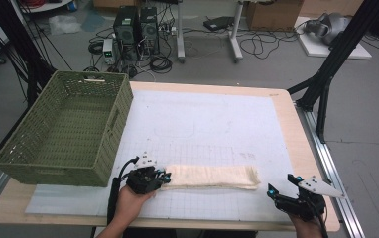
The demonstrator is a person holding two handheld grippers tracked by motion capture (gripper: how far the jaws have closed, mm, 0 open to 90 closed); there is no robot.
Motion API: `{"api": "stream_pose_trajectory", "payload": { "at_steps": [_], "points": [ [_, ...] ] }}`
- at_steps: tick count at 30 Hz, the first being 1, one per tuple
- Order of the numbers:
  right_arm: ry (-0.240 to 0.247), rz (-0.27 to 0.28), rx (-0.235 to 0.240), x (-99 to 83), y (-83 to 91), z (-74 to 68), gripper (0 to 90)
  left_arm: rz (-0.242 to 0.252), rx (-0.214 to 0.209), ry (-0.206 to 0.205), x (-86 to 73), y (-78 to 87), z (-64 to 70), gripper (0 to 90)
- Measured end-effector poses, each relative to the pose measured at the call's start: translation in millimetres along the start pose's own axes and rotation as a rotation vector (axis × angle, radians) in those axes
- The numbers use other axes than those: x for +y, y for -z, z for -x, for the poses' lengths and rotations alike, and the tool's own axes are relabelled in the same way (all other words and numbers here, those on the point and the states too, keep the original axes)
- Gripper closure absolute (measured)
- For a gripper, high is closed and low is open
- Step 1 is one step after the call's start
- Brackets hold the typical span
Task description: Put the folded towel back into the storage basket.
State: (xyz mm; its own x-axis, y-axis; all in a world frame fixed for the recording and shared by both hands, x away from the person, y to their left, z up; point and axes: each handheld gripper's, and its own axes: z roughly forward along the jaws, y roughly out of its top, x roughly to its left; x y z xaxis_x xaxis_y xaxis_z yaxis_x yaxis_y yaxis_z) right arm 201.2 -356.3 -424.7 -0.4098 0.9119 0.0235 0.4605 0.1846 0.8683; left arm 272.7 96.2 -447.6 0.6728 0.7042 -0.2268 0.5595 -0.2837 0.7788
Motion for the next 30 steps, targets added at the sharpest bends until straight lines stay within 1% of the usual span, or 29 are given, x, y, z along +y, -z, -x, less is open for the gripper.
{"api": "stream_pose_trajectory", "payload": {
  "at_steps": [1,2,3,5,6,8,9,10,11,12,14,15,16,17,19,20,23,24,25,26,27,29,30],
  "points": [
    [0.012,0.001,0.007,1.9,-3.2,-3.5,19.1,0.008,0.003,0.009,0.2,0.3,-0.1,81.3],
    [0.012,0.001,0.007,1.9,-3.2,-3.5,19.1,0.008,0.003,0.009,0.2,0.3,-0.1,81.2],
    [0.055,-0.015,0.020,4.8,-10.1,-12.6,19.2,0.008,0.002,0.007,0.2,0.6,-0.2,81.2],
    [0.080,-0.035,0.044,6.7,-17.2,-19.0,19.1,0.011,0.004,0.004,0.0,1.8,-0.4,81.1],
    [0.077,-0.042,0.049,8.0,-20.4,-21.2,19.1,0.011,0.004,0.004,0.0,1.8,-0.4,81.1],
    [0.070,-0.040,0.050,9.7,-23.5,-22.5,19.1,0.014,0.012,0.006,-0.1,2.4,-0.6,81.2],
    [0.058,-0.040,0.051,11.6,-26.1,-23.1,19.1,0.015,0.012,0.008,-0.1,2.6,-1.0,81.1],
    [0.035,-0.029,0.054,14.6,-31.7,-22.5,19.1,0.018,0.015,0.009,-0.1,3.6,-1.5,81.2],
    [0.035,-0.029,0.054,14.6,-31.7,-22.5,19.1,0.018,0.015,0.009,-0.1,3.6,-1.5,81.2],
    [0.014,-0.032,0.052,16.5,-37.7,-22.2,19.1,0.022,0.017,0.008,0.1,4.2,-1.7,81.2],
    [0.008,-0.040,0.056,16.9,-40.5,-22.0,19.1,0.031,0.019,0.008,0.5,5.7,-1.9,81.3],
    [-0.001,-0.053,0.070,16.6,-45.5,-23.1,21.6,0.038,0.018,0.006,0.6,7.0,-2.7,81.3],
    [-0.001,-0.053,0.070,16.6,-45.5,-23.1,21.6,0.038,0.018,0.006,0.6,7.0,-2.7,81.3],
    [-0.004,-0.057,0.075,16.4,-46.2,-24.2,24.2,0.041,0.018,0.002,0.5,7.3,-2.8,81.3],
    [0.009,-0.059,0.078,16.0,-48.3,-26.9,25.7,0.040,0.019,-0.007,0.2,7.7,-3.3,81.4],
    [0.014,-0.075,0.076,15.5,-51.3,-29.3,26.0,0.041,0.020,-0.004,0.2,7.6,-3.4,81.3],
    [0.017,-0.110,0.089,12.7,-57.9,-32.1,26.3,0.040,0.020,-0.004,0.0,7.4,-4.6,81.3],
    [0.027,-0.124,0.088,11.8,-60.0,-33.4,26.4,0.042,0.020,-0.002,0.1,7.4,-5.9,81.3],
    [0.027,-0.124,0.088,11.8,-60.0,-33.4,26.4,0.042,0.020,-0.002,0.1,7.4,-5.9,81.3],
    [0.049,-0.152,0.081,10.8,-63.9,-37.0,26.3,0.042,0.021,-0.001,0.2,7.7,-6.7,81.3],
    [0.049,-0.152,0.081,10.8,-63.9,-37.0,26.3,0.043,0.019,0.001,0.2,7.9,-7.4,81.3],
    [0.062,-0.170,0.076,10.1,-67.2,-39.9,26.6,0.042,0.017,0.003,0.1,7.9,-8.2,81.3],
    [0.065,-0.181,0.073,9.2,-69.6,-41.1,28.1,0.041,0.017,0.002,0.1,7.7,-8.4,81.3]
  ]
}}
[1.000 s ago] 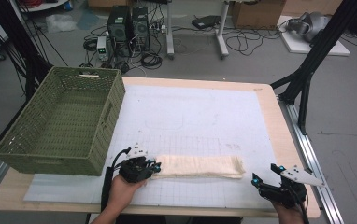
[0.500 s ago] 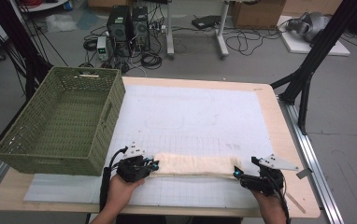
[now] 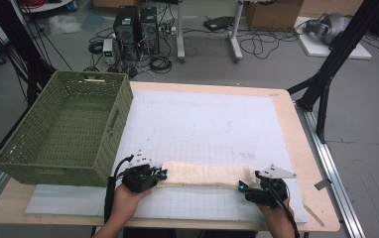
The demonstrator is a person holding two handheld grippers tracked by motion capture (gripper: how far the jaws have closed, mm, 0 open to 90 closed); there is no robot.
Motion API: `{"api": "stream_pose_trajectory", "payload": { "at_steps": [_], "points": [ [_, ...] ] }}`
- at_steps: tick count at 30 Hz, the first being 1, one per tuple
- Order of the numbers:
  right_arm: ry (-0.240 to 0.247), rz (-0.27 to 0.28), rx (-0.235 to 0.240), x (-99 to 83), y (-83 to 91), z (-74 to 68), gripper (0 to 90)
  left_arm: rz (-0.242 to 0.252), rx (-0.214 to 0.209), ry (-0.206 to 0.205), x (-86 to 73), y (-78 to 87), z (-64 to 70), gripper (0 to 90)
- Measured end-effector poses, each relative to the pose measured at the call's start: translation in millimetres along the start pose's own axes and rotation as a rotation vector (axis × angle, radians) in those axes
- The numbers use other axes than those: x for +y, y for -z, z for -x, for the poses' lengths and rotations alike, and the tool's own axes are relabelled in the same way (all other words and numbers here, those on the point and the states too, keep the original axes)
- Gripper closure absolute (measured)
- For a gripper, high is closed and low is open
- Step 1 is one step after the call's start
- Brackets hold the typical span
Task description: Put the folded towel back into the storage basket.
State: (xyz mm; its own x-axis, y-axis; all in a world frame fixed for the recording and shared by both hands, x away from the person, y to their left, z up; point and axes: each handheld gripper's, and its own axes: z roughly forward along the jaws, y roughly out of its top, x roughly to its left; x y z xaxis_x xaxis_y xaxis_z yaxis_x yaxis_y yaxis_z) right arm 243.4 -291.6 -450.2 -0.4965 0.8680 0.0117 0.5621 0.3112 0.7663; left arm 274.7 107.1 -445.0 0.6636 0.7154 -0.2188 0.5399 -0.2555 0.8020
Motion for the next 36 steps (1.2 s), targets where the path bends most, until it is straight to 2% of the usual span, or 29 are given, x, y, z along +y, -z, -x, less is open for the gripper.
{"api": "stream_pose_trajectory", "payload": {
  "at_steps": [3,6,9,14,15,16,18,23,28,34,36],
  "points": [
    [-0.028,-0.003,0.008,-0.8,-0.4,0.0,31.6,-0.002,0.000,-0.001,-0.3,-0.2,0.3,81.3],
    [-0.052,-0.008,0.044,-2.1,0.5,2.3,41.2,-0.001,0.002,-0.006,-0.5,0.1,1.0,81.2],
    [-0.071,-0.008,0.052,-2.9,2.0,3.6,48.3,-0.004,0.004,-0.013,-1.0,0.3,1.6,81.3],
    [-0.075,-0.012,0.060,-3.0,3.2,4.5,56.1,-0.004,0.007,-0.014,-1.2,0.2,2.5,81.3],
    [-0.070,-0.010,0.075,-2.9,3.5,3.7,62.5,-0.004,0.007,-0.017,-1.2,0.3,2.4,81.3],
    [-0.070,-0.010,0.075,-2.9,3.5,3.7,62.5,-0.006,0.007,-0.020,-1.2,0.5,2.4,81.3],
    [-0.058,-0.009,0.088,-2.7,3.4,2.3,68.0,-0.004,0.007,-0.020,-1.4,0.4,2.6,81.3],
    [-0.024,-0.003,0.109,-3.1,3.2,2.3,72.8,-0.004,0.004,-0.022,-1.3,0.7,2.2,81.3],
    [-0.025,-0.010,0.128,-2.4,3.3,1.9,79.0,0.004,-0.005,-0.012,-1.3,1.5,2.1,81.3],
    [-0.030,-0.010,0.139,-2.3,3.4,2.9,80.7,0.016,-0.023,-0.005,-1.4,4.3,1.0,81.3],
    [-0.004,-0.009,0.138,-2.0,3.6,2.6,81.3,0.018,-0.023,-0.008,-1.6,4.6,1.1,81.3]
  ]
}}
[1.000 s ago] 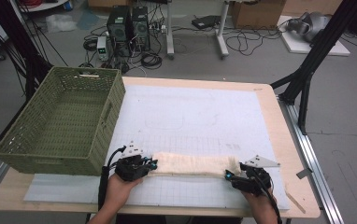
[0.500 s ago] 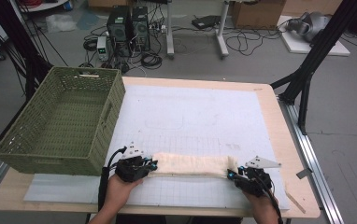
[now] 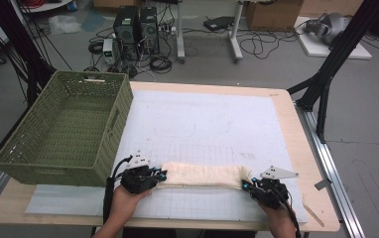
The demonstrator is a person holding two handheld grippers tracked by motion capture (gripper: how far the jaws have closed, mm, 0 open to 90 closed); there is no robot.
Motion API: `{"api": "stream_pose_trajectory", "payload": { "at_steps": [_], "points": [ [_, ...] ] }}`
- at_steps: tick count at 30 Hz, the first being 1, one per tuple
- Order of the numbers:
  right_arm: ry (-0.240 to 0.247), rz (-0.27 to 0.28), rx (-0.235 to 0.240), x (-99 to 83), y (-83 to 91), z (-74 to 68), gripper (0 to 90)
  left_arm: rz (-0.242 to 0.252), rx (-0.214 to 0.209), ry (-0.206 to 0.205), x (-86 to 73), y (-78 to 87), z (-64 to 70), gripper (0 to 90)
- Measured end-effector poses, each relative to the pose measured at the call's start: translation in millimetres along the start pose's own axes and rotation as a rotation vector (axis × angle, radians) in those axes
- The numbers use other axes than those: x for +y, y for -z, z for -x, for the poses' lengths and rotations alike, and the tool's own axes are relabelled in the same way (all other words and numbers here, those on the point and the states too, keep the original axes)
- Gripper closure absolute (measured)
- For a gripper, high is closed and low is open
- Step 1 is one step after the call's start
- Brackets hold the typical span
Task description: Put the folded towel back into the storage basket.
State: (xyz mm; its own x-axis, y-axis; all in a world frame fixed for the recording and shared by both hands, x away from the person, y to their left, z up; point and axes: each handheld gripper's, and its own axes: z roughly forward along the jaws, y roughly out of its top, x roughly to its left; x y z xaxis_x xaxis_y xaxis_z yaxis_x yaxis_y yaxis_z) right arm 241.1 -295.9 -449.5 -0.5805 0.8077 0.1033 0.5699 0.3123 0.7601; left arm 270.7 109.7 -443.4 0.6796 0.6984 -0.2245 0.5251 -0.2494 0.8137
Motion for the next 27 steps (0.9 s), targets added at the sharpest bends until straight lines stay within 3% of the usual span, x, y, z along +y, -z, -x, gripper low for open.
{"api": "stream_pose_trajectory", "payload": {
  "at_steps": [3,7,13,20,27],
  "points": [
    [0.042,-0.003,0.000,1.0,0.3,-0.2,81.7,0.002,-0.004,-0.005,-0.2,1.2,0.0,81.4],
    [0.052,0.011,0.010,0.8,1.9,1.8,82.2,0.016,-0.007,-0.015,0.1,3.8,0.5,81.5],
    [0.068,0.064,0.020,4.0,8.8,3.3,82.3,0.049,-0.007,-0.041,2.0,9.8,3.3,81.6],
    [0.125,0.128,0.032,8.1,15.5,2.2,82.3,0.097,-0.005,-0.050,4.8,19.7,4.1,81.7],
    [0.124,0.177,0.043,10.7,21.0,4.8,82.3,0.152,-0.032,-0.056,8.2,30.8,7.4,81.7]
  ]
}}
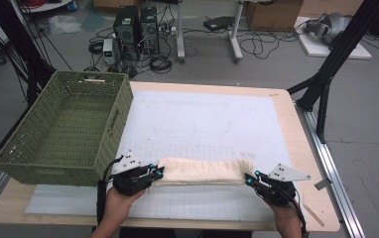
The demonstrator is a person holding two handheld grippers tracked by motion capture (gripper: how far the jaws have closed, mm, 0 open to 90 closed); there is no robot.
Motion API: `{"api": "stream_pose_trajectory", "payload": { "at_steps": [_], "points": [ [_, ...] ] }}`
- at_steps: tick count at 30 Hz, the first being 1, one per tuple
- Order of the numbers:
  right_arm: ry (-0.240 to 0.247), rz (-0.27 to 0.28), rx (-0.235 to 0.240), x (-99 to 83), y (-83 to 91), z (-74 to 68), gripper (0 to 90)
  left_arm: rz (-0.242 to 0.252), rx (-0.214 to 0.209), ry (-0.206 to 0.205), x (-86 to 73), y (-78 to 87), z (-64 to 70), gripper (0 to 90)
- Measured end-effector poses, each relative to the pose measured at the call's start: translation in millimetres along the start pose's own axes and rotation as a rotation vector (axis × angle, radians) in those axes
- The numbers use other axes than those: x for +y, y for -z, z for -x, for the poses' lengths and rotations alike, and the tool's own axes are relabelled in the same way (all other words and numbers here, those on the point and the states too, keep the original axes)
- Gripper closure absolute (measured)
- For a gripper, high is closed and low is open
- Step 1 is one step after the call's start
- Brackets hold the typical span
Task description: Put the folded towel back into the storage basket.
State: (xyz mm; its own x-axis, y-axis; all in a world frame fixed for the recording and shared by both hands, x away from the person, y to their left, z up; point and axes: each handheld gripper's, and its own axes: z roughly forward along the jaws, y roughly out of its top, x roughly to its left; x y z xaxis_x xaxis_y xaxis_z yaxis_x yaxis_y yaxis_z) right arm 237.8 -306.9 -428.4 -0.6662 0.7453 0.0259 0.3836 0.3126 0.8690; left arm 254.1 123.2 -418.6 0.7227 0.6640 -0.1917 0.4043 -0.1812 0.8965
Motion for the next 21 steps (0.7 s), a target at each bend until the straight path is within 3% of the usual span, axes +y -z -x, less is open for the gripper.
{"api": "stream_pose_trajectory", "payload": {
  "at_steps": [14,21],
  "points": [
    [0.014,0.053,0.010,8.9,3.2,-0.8,82.4,0.065,-0.007,-0.060,5.1,14.9,4.5,81.7],
    [0.016,0.119,0.038,18.8,8.2,-1.0,82.5,0.110,-0.009,-0.081,10.1,26.6,4.1,81.7]
  ]
}}
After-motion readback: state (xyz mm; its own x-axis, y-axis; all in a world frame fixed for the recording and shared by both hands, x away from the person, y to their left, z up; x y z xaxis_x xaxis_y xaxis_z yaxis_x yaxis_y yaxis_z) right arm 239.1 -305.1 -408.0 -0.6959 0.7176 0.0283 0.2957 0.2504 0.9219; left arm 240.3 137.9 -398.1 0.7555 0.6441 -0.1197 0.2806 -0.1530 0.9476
